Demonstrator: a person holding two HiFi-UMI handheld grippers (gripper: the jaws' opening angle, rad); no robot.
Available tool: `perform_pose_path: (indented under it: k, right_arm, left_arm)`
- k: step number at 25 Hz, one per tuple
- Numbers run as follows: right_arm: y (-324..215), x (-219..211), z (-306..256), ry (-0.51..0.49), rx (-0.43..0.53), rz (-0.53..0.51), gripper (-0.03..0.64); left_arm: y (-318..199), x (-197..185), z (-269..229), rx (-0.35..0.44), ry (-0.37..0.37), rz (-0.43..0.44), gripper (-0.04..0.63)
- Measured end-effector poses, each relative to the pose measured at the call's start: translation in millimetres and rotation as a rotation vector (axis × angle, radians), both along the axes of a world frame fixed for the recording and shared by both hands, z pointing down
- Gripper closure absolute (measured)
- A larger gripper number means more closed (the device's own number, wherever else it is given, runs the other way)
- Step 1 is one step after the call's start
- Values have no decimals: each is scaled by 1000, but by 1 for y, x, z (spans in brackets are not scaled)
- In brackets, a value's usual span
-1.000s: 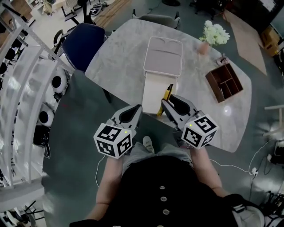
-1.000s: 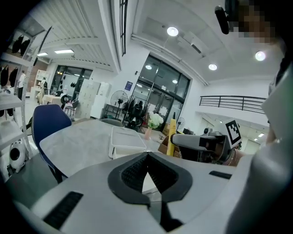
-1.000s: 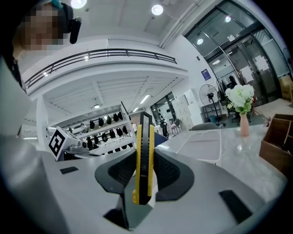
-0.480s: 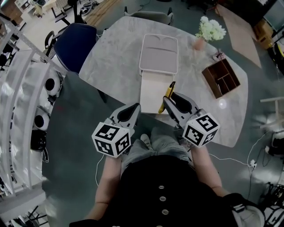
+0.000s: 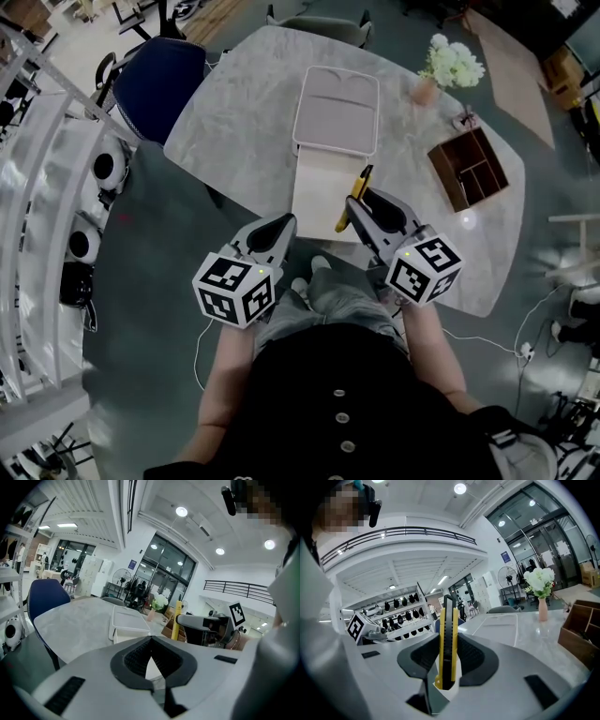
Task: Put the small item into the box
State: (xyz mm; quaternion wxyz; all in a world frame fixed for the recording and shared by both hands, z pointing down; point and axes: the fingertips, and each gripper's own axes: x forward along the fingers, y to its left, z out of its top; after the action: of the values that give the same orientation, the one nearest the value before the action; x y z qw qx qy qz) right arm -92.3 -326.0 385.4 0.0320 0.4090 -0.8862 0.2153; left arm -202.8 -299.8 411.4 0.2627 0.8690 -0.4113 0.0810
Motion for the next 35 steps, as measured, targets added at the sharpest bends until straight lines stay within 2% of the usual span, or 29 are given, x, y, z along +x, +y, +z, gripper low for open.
perform_pose_path:
  k: [19, 35]
  right_arm:
    - [-42, 19, 14, 24, -52, -75, 499]
    - [-66, -2, 45, 157, -133, -179, 499]
  left_arm:
    - [-35, 17, 9, -32, -1, -62, 578]
    - [-45, 4, 30, -82, -7, -120, 578]
